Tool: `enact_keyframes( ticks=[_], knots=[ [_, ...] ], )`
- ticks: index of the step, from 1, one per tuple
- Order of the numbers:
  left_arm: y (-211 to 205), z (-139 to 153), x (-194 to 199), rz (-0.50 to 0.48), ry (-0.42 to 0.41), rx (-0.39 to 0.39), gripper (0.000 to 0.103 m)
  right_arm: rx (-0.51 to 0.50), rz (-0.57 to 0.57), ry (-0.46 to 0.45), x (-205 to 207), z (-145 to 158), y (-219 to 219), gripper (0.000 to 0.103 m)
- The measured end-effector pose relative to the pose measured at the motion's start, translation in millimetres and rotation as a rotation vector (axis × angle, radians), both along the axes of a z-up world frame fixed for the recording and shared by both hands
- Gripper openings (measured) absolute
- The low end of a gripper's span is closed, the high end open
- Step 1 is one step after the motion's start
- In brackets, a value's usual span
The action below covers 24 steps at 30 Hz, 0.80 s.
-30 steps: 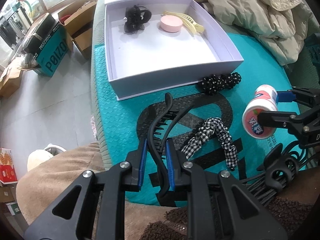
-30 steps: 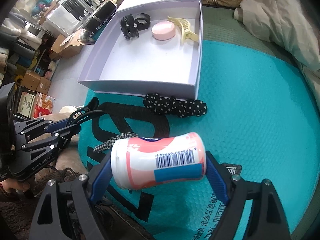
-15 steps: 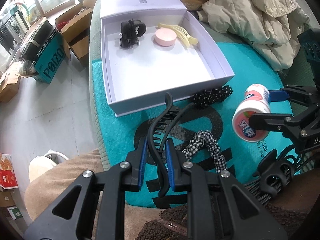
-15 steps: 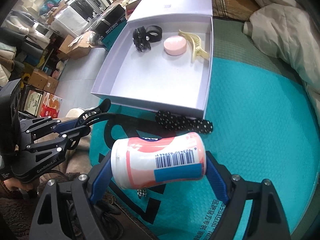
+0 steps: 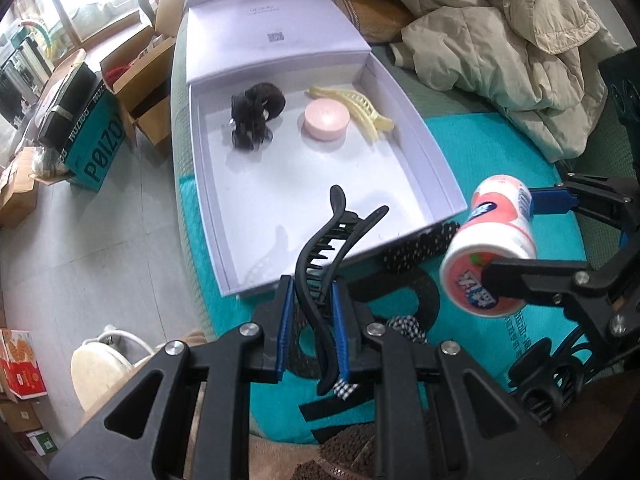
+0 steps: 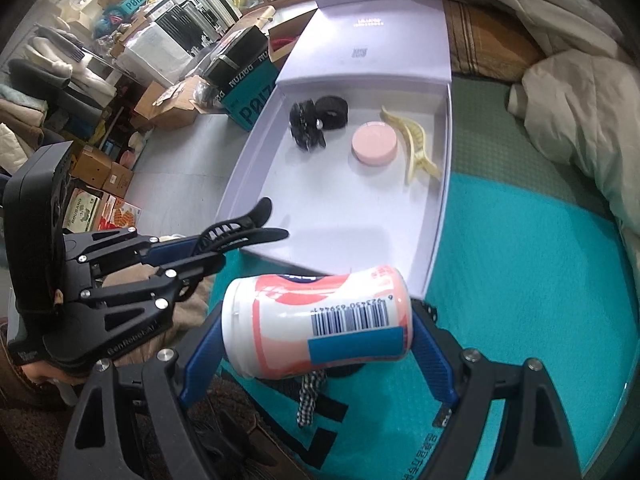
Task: Organize objects
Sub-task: 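Lift the container with the right tool while the left tool carries the claw clip over the box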
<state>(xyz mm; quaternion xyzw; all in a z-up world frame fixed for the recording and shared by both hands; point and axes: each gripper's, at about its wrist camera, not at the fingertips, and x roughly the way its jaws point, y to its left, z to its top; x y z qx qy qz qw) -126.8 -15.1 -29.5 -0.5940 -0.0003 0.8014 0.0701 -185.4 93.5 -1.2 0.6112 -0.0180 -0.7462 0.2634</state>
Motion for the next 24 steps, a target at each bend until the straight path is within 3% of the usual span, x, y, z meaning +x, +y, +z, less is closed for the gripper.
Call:
enact_keyframes(
  ticks=[11,24],
  knots=[
    [-11,-8,-31,0.018,-0.013,-0.016,0.017,-0.002,0.008,0.026,-33,6,-14,0.086],
    [-31,-34,-56,0.028,-0.053,-0.031,0.017,-0.010,-0.034,0.008,-66,-14,-26,0.086]
  ],
)
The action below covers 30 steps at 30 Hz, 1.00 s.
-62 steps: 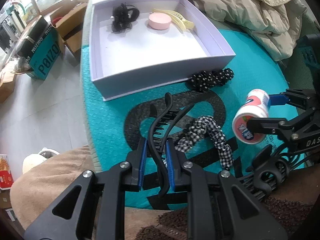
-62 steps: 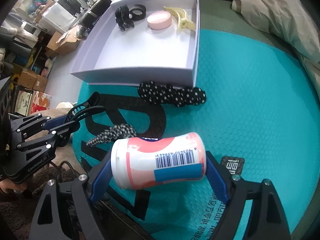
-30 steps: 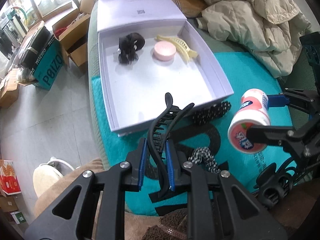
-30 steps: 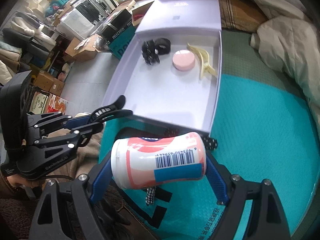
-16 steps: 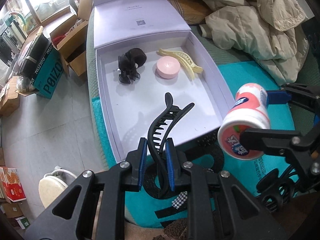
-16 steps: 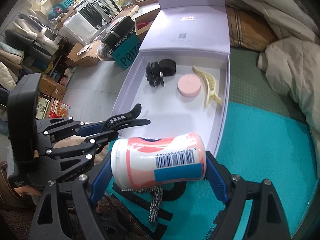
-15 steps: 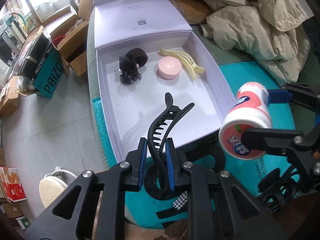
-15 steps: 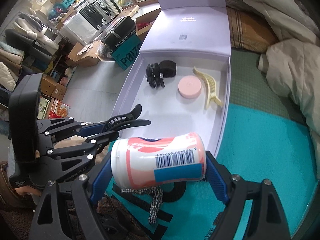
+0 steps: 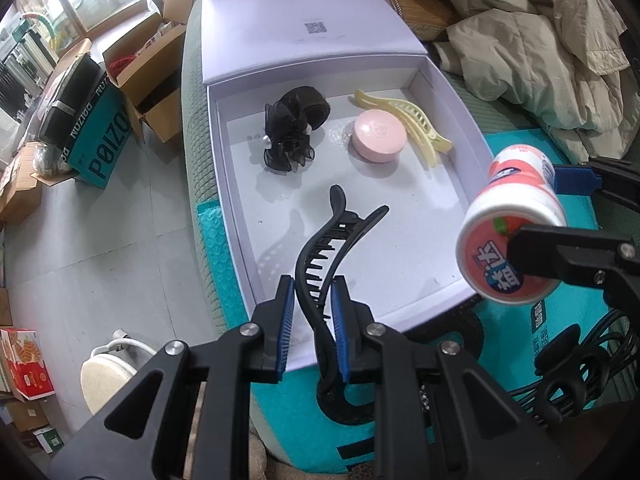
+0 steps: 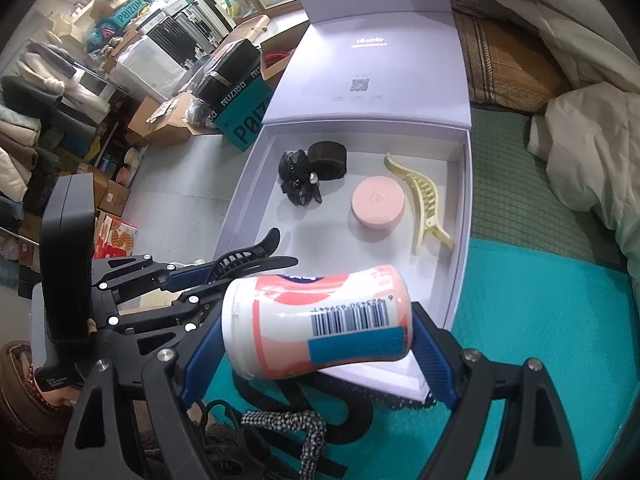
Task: Organize objects
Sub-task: 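Lift the container with the right tool while the left tool carries the claw clip over the box, then lower the container into the box with the right tool while the left tool lowers the claw clip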
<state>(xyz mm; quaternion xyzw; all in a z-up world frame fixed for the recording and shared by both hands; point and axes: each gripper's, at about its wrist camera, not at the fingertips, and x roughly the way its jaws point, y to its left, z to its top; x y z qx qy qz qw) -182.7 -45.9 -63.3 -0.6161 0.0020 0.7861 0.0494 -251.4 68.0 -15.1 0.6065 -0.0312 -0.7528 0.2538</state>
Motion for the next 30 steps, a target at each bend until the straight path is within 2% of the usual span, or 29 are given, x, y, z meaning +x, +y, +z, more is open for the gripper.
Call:
enact_keyframes(
  ticks=[3,7,13,30],
  knots=[
    [-2,-8,-6,-0.010,-0.010,-0.018,0.017,0.006,-0.009,-0.013,-7,-7,-2,0.086],
    [-8,-19,-12,-0.005,-0.036,0.000,0.017,-0.002,-0.042,-0.025,-14,-15,-2,0.086],
    [-10,-32,-20,-0.013,-0.051,0.016,0.017,0.027,-0.027,-0.040,-21,-28,-9,0.086],
    [-18,-45,-53,-0.019,-0.017,0.009,0.017,0.053,-0.019,-0.079,-45,-57,-22,0.086]
  ],
)
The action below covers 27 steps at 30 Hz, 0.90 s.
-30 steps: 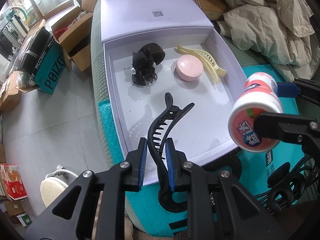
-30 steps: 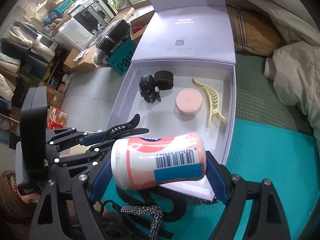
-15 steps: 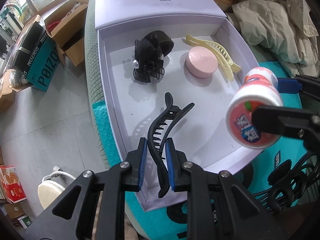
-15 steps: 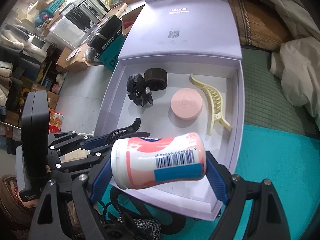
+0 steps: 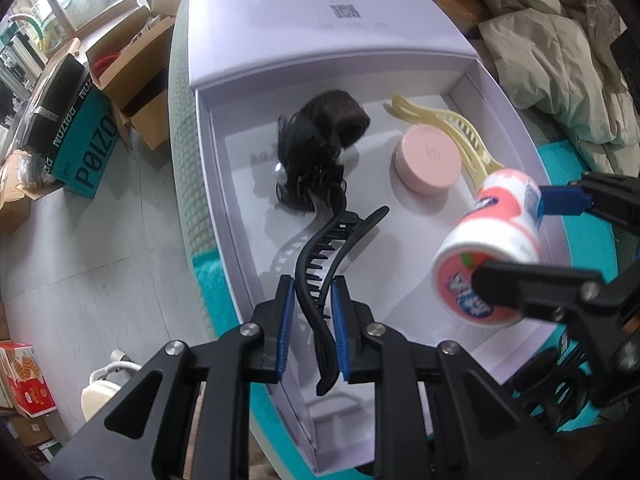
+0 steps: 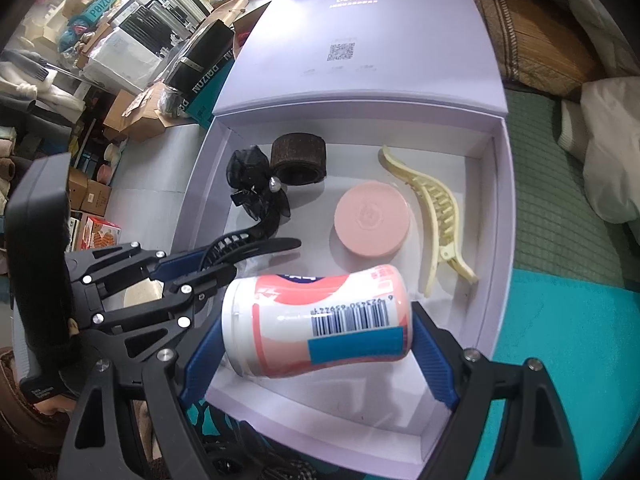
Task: Organize objects
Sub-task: 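Lower the container into the box with the right tool while the left tool lowers the claw clip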
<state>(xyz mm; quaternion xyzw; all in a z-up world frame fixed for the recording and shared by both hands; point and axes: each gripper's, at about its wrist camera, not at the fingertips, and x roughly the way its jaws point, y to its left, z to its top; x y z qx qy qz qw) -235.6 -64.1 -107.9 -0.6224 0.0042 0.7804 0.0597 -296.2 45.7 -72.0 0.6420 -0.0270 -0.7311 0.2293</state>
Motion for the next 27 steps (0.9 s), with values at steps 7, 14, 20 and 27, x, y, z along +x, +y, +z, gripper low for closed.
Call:
enact_keyframes(
  ticks=[7,14,20,27],
  knots=[
    [-2,0,-16,-0.027,0.024,-0.006,0.017,0.018,0.023,0.016,-13,-5,-7,0.086],
    [-9,0,-28,-0.020,0.046,0.013,0.017,0.046,0.042,0.028,-21,-8,-14,0.086],
    [-15,1,-35,-0.020,0.062,0.035,0.017,0.060,0.011,0.022,-29,-16,-14,0.086],
    [-18,2,-43,-0.021,0.073,0.054,0.018,0.061,-0.027,0.039,-40,-21,-11,0.084]
  ],
)
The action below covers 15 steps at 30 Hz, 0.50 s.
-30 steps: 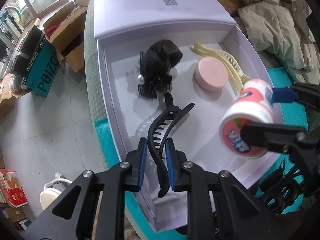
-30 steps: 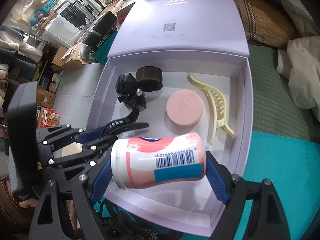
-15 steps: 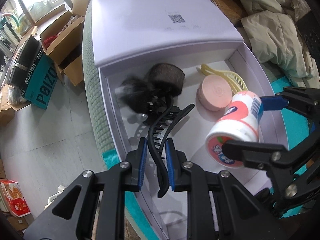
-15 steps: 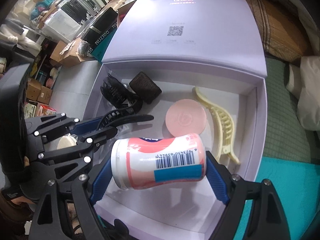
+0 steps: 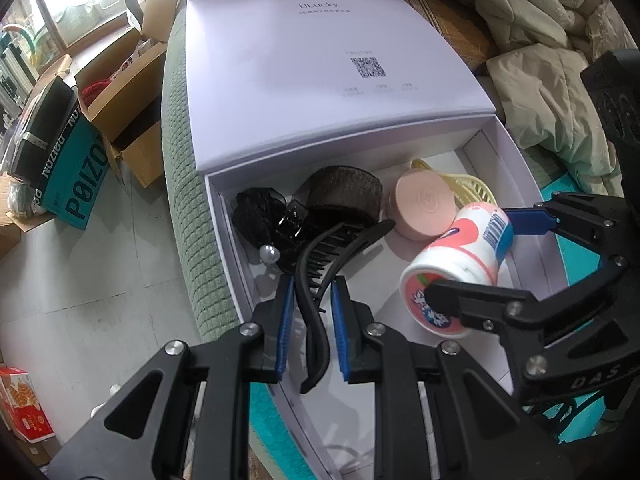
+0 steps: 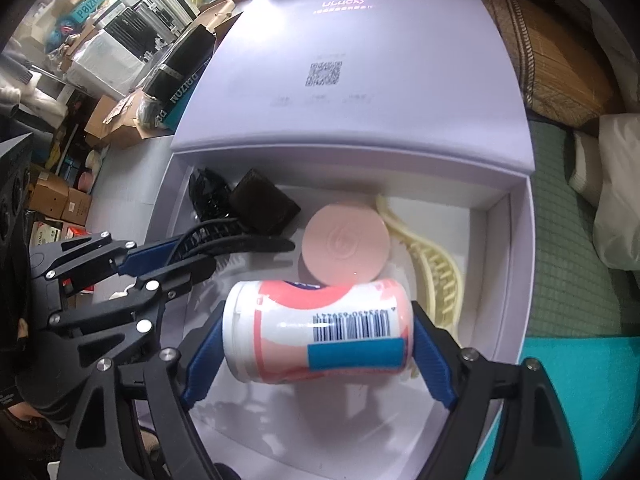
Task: Organize objects
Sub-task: 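Lower the container into the box with the right tool while the left tool lowers the claw clip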
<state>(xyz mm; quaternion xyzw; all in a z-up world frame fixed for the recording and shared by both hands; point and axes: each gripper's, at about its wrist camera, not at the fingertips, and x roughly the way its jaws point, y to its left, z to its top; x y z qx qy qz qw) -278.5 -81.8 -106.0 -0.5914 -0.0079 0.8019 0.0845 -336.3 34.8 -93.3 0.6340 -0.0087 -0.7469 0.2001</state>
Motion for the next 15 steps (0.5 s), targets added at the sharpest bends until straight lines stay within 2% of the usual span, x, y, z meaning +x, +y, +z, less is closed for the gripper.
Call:
enact_keyframes(
  ticks=[15],
  knots=[
    [-10.6,1.1,-6.5,0.057,-0.006,0.080,0.018,0.047,0.015,0.001,0.5,-8.5,-5.9,0.086]
  ],
)
